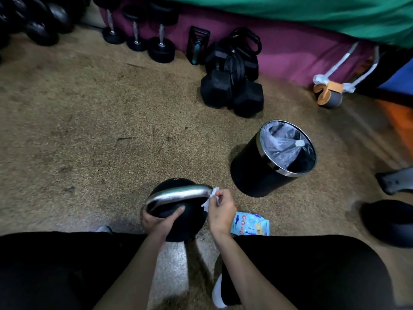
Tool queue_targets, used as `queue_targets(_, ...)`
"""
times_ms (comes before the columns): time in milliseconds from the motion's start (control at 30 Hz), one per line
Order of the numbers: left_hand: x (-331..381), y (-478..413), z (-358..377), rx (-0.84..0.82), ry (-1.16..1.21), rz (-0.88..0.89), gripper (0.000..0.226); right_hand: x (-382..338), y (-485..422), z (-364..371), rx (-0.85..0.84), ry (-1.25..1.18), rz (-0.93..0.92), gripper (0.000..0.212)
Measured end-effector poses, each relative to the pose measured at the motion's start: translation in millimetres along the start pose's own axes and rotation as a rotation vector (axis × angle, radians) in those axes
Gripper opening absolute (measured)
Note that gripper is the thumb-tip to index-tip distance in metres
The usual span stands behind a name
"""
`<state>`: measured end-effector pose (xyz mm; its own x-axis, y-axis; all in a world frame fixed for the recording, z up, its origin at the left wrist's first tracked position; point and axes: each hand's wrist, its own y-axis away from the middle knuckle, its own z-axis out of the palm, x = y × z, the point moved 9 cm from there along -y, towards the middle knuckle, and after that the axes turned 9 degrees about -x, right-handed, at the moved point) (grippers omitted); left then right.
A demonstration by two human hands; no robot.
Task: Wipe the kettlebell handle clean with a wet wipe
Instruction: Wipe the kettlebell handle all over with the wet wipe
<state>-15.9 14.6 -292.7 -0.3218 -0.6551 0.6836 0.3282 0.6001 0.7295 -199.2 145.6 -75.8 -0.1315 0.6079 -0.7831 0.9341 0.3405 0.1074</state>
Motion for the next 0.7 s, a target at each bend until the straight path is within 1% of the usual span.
queue_targets(67,1,1,0,0.001,-0.006,0.006,0.180,8,3,6,-0.040,-0.016,0.072,0.014)
queue_targets(133,3,2,-1,0.009,0.005,0.025,0.179,6,4,8,-0.076,-0.025,0.078,0.015)
queue_targets(233,3,1,1,0.007,0.018,0.019,0.175,2,4,2,-0.040,-0.074,0.069,0.013)
queue_targets(300,0,-1,0,0.011,0.008,0.013,0.172,8,3,1,-0.008,-0.112,0.126,0.013)
queue_targets(400,0,-2,0,0.011,0.005,0.005,0.175,18,2,6,-0.014,-0.134,0.224,0.013)
queue_targets(467,1,-2,-1,0.021,0.003,0.017,0.176,17,2,9,-0.039,-0.108,0.197,0.014)
queue_targets(600,5,3,-2,0.035,0.000,0.035,0.172,-7,1,1,-0.038,-0.056,0.023,0.017)
queue_targets(700,8,5,-2,0.039,0.000,0.038,0.165,-14,-5,-6,0.005,-0.047,0.004,0.013)
